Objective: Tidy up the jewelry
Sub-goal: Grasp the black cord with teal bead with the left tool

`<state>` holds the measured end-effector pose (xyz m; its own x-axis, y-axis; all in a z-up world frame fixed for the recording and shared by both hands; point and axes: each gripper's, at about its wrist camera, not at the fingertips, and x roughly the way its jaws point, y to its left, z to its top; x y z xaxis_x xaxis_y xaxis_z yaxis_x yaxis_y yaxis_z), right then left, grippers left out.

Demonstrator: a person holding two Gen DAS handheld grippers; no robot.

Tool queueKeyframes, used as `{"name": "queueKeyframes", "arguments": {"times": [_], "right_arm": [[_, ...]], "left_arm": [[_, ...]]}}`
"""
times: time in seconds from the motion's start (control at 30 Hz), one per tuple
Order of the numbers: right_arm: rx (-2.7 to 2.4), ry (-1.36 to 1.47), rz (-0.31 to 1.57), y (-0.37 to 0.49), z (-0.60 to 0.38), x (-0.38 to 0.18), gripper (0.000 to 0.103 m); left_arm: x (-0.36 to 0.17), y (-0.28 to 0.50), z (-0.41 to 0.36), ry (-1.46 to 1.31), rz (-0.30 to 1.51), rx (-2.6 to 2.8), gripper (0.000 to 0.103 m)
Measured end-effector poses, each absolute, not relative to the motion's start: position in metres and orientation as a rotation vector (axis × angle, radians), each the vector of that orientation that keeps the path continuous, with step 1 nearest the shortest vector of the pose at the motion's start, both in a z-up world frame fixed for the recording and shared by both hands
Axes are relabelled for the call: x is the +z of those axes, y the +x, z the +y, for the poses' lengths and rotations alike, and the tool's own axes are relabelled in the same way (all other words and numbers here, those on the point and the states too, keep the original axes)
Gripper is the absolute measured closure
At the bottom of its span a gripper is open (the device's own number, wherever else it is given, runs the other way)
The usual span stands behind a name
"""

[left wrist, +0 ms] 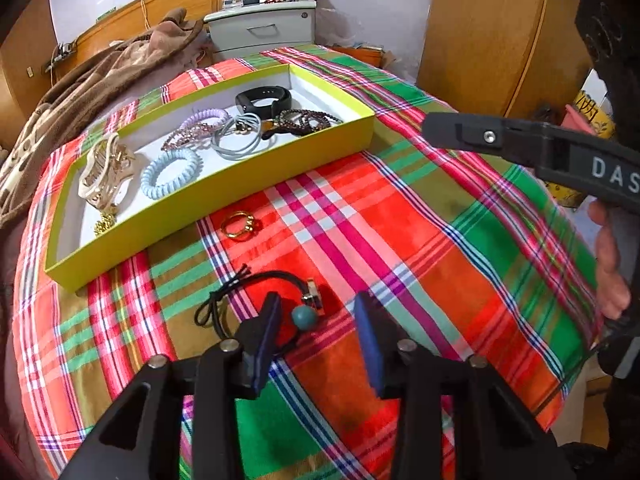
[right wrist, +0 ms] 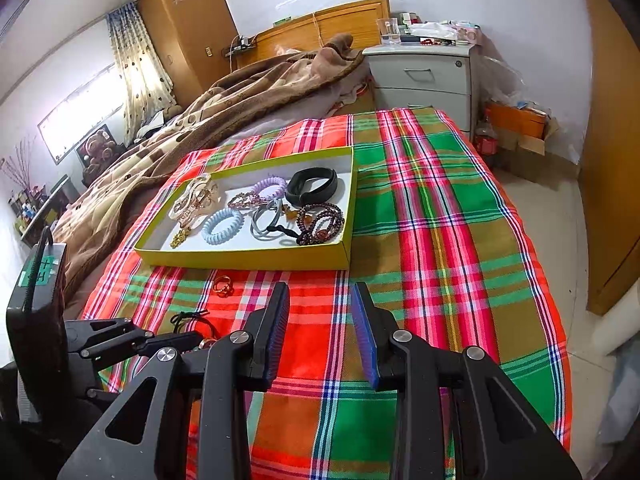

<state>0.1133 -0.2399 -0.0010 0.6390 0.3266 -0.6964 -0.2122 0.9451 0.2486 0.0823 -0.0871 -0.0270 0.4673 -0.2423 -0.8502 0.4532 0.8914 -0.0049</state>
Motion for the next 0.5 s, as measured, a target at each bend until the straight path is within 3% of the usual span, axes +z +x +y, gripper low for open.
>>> {"name": "queueKeyframes", "arguments": {"times": [0.17, 0.5], "right_arm": [[0.307, 0.149, 0.825, 0.113, -0.241, -0.001, 0.070], [0.304, 0.128, 0.845, 0.117, -0.231, -0.006, 0.070]], "left_arm": [[-0.027, 0.085, -0.086, 0.239, 0.994, -0.420, 0.086], [-0.018, 0.081, -0.056, 0.157, 0.955, -0.381, 0.086]]}}
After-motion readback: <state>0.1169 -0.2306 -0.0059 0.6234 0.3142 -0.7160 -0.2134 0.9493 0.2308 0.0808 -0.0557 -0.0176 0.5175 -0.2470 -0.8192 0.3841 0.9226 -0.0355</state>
